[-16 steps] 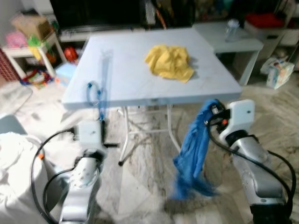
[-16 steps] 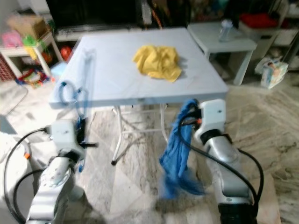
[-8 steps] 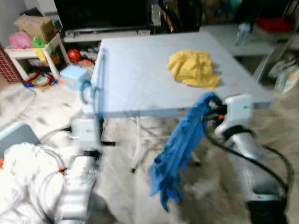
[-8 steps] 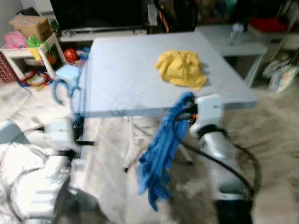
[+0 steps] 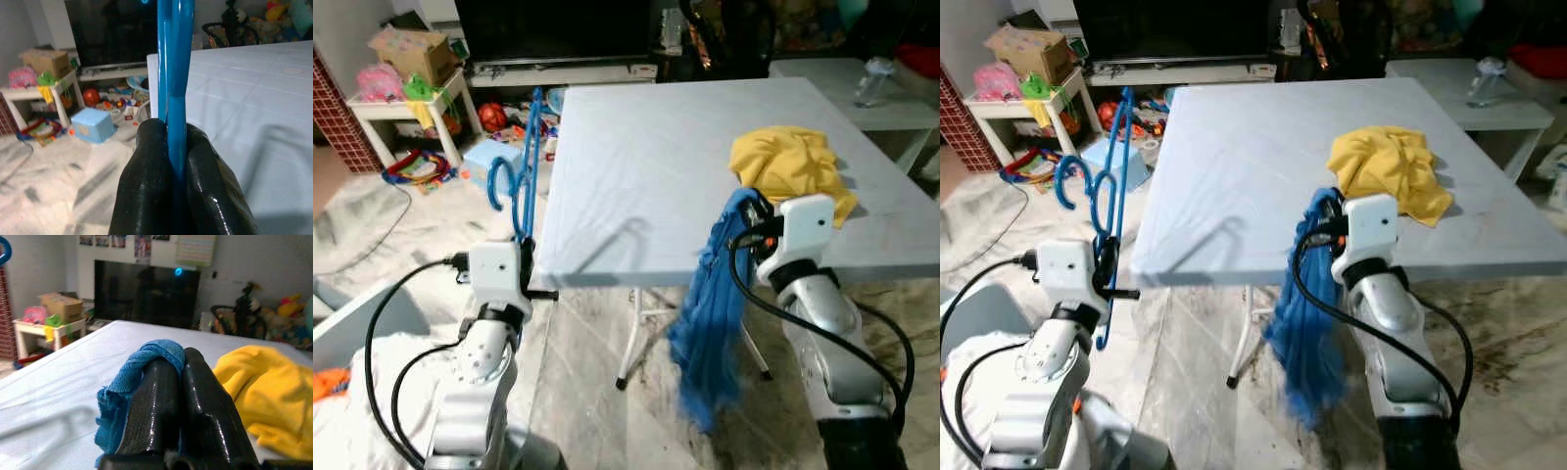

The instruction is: Hang hanger

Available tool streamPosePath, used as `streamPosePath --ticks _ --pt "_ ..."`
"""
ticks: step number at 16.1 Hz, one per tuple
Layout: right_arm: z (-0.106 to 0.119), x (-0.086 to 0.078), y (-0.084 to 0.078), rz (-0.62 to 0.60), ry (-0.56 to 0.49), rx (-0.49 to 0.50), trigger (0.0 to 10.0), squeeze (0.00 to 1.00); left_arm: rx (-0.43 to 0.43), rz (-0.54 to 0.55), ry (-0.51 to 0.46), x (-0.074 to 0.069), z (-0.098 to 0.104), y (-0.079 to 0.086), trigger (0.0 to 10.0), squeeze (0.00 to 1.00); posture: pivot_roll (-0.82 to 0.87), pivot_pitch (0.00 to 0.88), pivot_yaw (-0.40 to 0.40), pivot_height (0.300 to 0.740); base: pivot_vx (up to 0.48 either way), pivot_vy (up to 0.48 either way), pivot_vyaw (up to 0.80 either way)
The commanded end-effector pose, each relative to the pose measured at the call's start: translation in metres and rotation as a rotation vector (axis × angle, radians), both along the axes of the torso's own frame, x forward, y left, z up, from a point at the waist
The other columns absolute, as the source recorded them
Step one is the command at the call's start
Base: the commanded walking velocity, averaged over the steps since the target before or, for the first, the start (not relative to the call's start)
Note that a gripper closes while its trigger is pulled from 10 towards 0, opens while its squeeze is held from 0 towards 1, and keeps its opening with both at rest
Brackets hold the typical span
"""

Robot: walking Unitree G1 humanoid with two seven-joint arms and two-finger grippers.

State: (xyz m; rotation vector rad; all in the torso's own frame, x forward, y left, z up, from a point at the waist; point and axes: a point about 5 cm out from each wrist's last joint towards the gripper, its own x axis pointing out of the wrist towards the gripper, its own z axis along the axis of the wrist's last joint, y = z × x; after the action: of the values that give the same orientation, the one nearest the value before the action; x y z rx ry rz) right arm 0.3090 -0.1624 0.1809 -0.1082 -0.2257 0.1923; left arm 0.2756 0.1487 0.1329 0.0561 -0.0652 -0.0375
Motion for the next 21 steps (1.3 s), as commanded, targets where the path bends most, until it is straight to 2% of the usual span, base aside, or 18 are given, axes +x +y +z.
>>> streamPosePath --ticks 1,4,17,21 --pt "0.0198 0.0033 -0.0066 -0.043 -0.086 0.001 10.0 0.00 0.016 -0.018 -0.029 0.0016 0.0085 -0.0071 10.0 0.00 0.00 0.034 0.013 0.740 0.000 0.000 0.00" --pt "0.0158 0.0032 -0.0049 -0.043 -0.071 0.009 10.0 0.00 -0.005 -0.035 -0.026 -0.0004 0.0076 -0.0093 10.0 0.00 0.00 0.038 0.011 0.740 0.000 0.000 0.00" --pt "0.0121 0.0047 -0.0045 -0.038 -0.059 0.001 10.0 0.00 -0.028 -0.023 -0.014 0.0002 0.0062 -0.0097 10.0 0.00 0.00 0.034 0.008 0.740 0.252 -0.374 0.00" --pt "0.0109 0.0053 -0.0035 -0.026 -0.054 -0.004 10.0 0.00 -0.032 0.018 -0.021 0.0015 0.0059 -0.0072 10.0 0.00 -0.01 0.030 0.006 0.740 0.000 0.000 0.00"
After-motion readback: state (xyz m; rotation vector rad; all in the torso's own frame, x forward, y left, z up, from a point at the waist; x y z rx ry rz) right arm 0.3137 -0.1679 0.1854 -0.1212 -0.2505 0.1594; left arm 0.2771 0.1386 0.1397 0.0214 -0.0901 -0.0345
